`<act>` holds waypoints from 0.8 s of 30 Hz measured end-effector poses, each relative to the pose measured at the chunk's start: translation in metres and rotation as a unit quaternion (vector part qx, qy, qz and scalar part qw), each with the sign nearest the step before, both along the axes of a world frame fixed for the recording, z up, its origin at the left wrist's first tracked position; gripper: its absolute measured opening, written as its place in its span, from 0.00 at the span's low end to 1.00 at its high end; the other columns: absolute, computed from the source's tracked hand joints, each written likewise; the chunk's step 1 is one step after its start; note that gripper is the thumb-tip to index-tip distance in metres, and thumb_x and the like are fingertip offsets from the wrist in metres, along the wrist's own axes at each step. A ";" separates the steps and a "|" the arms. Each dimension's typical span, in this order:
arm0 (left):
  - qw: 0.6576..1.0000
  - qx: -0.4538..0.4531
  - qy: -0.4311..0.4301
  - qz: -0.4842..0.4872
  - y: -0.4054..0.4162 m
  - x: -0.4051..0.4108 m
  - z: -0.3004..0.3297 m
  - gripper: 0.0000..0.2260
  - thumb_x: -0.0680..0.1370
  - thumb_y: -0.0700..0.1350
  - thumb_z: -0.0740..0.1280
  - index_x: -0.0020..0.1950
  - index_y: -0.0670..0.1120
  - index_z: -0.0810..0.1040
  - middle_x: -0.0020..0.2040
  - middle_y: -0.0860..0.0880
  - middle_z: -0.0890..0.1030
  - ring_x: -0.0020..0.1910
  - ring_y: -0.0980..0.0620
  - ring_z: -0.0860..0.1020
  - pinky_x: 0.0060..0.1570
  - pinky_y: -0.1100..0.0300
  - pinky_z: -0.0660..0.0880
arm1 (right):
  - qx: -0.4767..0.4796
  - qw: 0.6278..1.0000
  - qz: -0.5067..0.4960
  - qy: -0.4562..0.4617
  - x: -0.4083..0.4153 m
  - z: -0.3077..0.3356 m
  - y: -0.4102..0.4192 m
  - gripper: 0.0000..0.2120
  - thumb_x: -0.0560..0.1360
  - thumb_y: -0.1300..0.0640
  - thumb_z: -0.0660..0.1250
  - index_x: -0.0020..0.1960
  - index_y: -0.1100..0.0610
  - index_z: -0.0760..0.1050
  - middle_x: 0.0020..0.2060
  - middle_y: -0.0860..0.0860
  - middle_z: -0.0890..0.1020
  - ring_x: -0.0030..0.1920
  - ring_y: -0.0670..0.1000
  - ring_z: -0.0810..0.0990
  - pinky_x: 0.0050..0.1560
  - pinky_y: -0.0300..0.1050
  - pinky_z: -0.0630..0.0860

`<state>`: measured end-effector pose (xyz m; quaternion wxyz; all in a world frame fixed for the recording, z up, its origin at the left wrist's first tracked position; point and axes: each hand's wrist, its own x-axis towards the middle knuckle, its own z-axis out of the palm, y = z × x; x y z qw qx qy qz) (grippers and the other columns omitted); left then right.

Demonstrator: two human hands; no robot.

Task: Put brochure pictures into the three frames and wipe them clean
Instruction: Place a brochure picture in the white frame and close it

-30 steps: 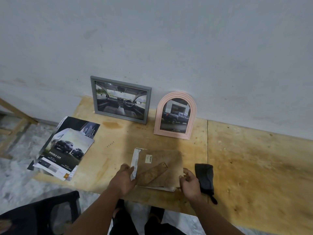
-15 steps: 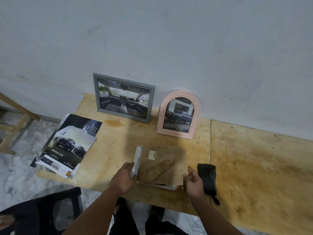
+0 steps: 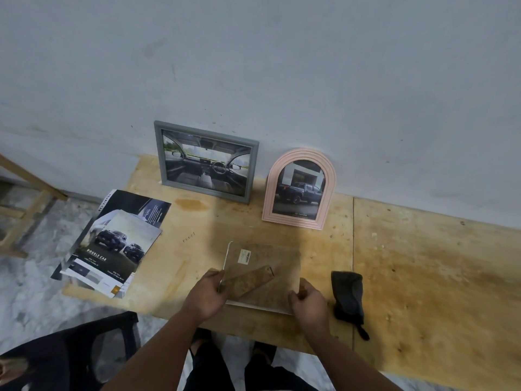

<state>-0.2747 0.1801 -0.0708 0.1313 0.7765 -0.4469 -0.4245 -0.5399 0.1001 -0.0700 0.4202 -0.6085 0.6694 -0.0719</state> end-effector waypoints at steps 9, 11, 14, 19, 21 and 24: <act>1.000 0.003 -0.007 -0.014 -0.001 0.000 0.008 0.18 0.81 0.49 0.65 0.71 0.52 0.77 0.63 0.51 0.76 0.64 0.51 0.77 0.55 0.63 0.69 | 0.012 0.993 0.095 0.068 -0.002 0.001 -0.005 0.31 0.79 0.53 0.67 0.80 0.51 0.62 0.54 0.49 0.77 0.44 0.47 0.77 0.40 0.41 0.75; 1.000 0.012 -0.012 -0.021 -0.003 0.001 0.011 0.20 0.79 0.55 0.64 0.71 0.52 0.77 0.63 0.51 0.76 0.64 0.50 0.77 0.56 0.62 0.70 | 0.011 0.983 0.136 0.123 -0.005 0.003 -0.009 0.33 0.79 0.49 0.67 0.81 0.49 0.59 0.61 0.51 0.72 0.46 0.49 0.77 0.39 0.40 0.75; 0.999 0.013 -0.018 -0.027 -0.006 0.003 0.013 0.24 0.73 0.63 0.57 0.64 0.57 0.80 0.60 0.54 0.78 0.59 0.51 0.80 0.55 0.57 0.76 | 0.013 0.972 0.171 0.162 -0.007 0.004 -0.016 0.37 0.77 0.44 0.67 0.81 0.46 0.55 0.69 0.54 0.66 0.57 0.54 0.78 0.50 0.46 0.81; 0.996 -0.010 -0.088 -0.017 -0.017 0.001 0.012 0.27 0.77 0.56 0.68 0.76 0.54 0.70 0.71 0.53 0.71 0.63 0.47 0.79 0.53 0.55 0.77 | -0.028 0.970 0.199 0.139 0.010 0.012 -0.033 0.44 0.76 0.41 0.68 0.82 0.44 0.45 0.80 0.50 0.51 0.78 0.57 0.58 0.72 0.57 0.70; 0.998 -0.010 -0.059 -0.031 -0.023 0.001 0.009 0.31 0.77 0.53 0.70 0.79 0.51 0.66 0.74 0.51 0.68 0.66 0.47 0.77 0.57 0.55 0.77 | -0.032 0.955 0.252 0.155 0.020 0.010 -0.040 0.45 0.76 0.40 0.68 0.82 0.46 0.44 0.82 0.50 0.43 0.82 0.58 0.48 0.77 0.61 0.61; 0.999 -0.018 -0.037 -0.033 -0.030 -0.002 0.010 0.31 0.76 0.49 0.71 0.79 0.51 0.67 0.73 0.50 0.71 0.66 0.48 0.76 0.59 0.55 0.76 | 0.024 0.932 0.318 0.174 0.030 0.004 -0.046 0.48 0.75 0.38 0.68 0.82 0.46 0.40 0.81 0.53 0.33 0.81 0.59 0.35 0.78 0.64 0.50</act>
